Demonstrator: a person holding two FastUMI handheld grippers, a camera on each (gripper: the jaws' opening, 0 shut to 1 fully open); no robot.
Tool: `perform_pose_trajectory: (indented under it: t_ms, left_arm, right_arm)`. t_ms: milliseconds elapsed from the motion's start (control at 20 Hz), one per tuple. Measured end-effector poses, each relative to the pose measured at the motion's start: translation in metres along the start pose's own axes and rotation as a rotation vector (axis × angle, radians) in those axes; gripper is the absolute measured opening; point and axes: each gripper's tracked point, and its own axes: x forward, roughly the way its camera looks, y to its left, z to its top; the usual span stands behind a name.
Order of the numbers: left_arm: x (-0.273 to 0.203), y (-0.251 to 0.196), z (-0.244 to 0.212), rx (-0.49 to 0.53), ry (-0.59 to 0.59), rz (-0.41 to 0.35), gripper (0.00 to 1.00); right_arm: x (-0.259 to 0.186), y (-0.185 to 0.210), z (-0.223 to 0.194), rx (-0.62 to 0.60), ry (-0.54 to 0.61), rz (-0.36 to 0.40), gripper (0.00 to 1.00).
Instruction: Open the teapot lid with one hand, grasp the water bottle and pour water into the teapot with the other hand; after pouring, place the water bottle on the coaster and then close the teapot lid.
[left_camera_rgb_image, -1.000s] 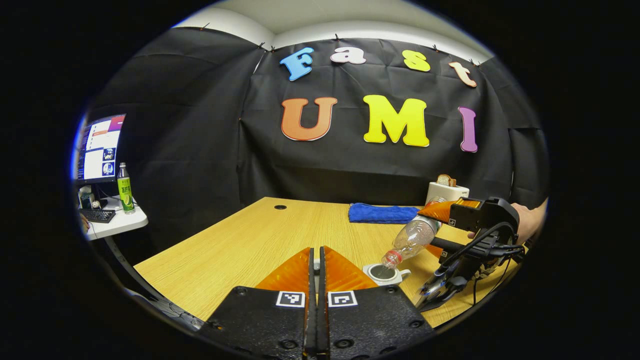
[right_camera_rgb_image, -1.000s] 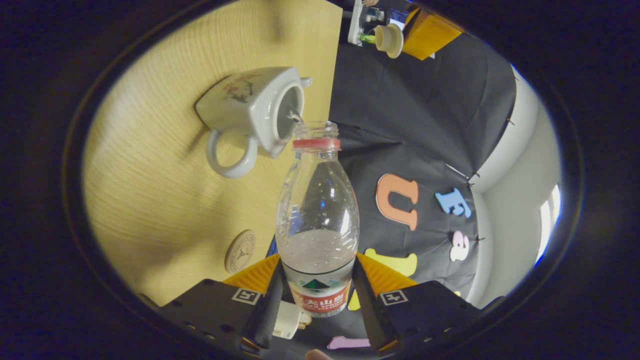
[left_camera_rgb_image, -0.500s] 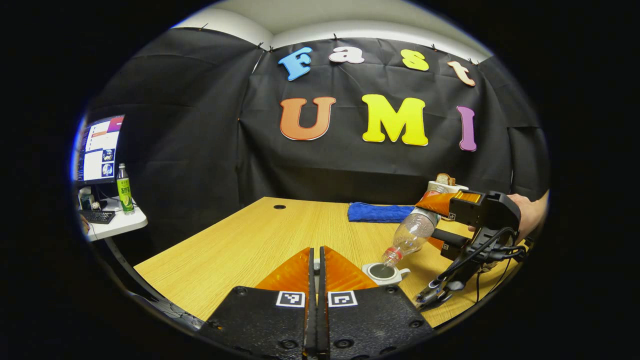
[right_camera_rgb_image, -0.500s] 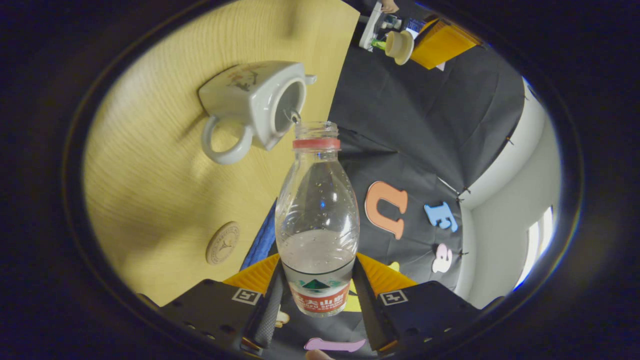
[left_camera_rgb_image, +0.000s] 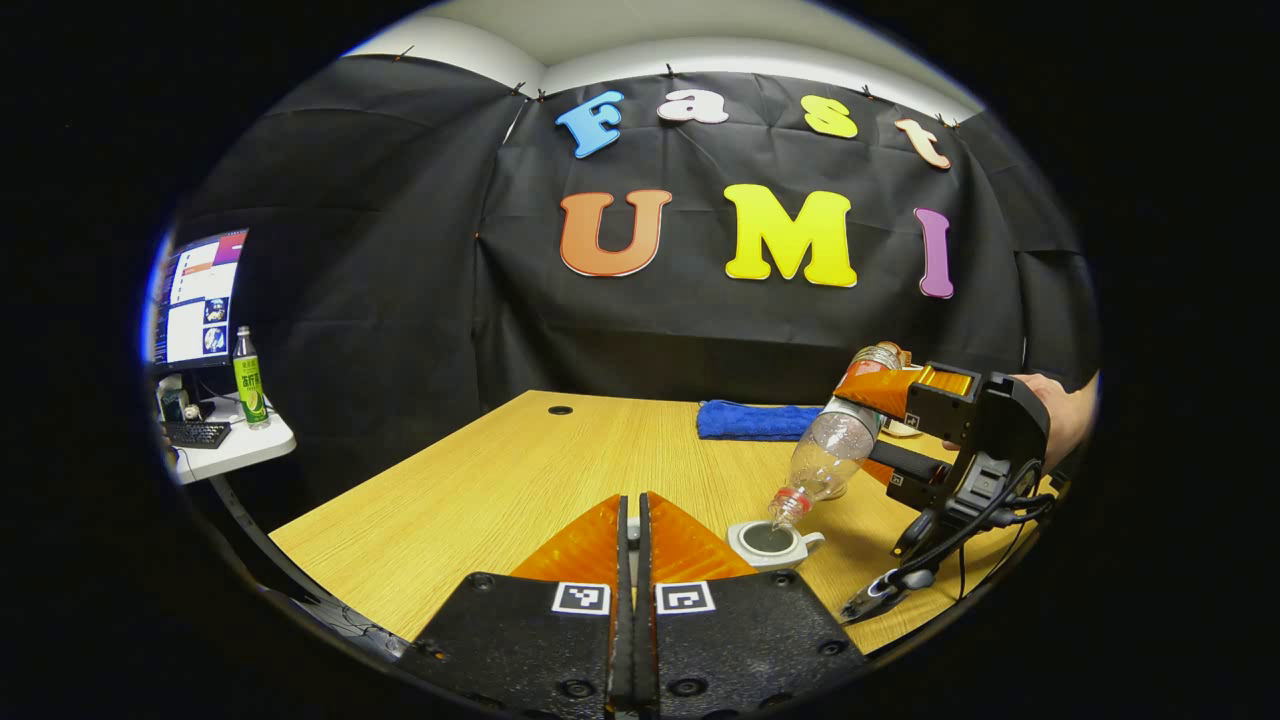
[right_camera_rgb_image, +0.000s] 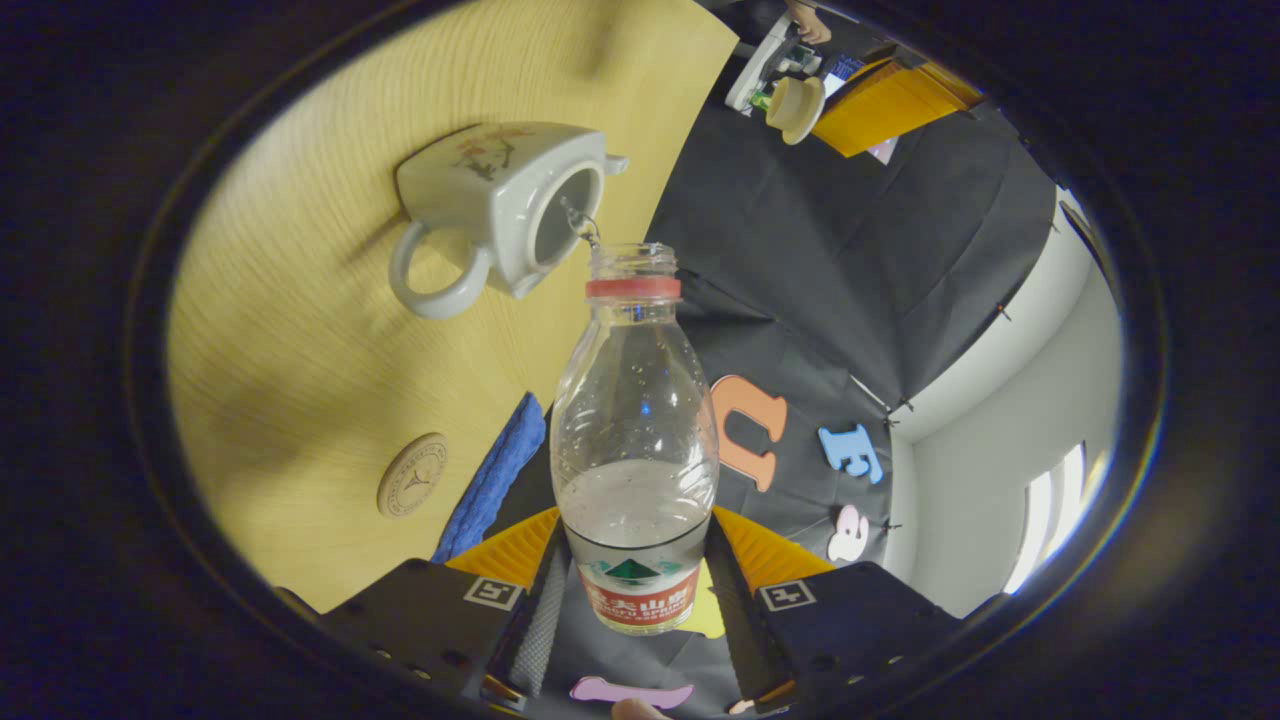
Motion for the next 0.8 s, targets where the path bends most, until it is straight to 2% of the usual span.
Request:
perform_pose_trajectory:
  t_ms: [800]
  left_arm:
    - [-0.0023,0.0030,0.0028,0.014,-0.004,0.003,0.03]
  right_arm:
    - [0.0038,-0.0033,0.0086,-0.095,-0.043,-0.041,0.70]
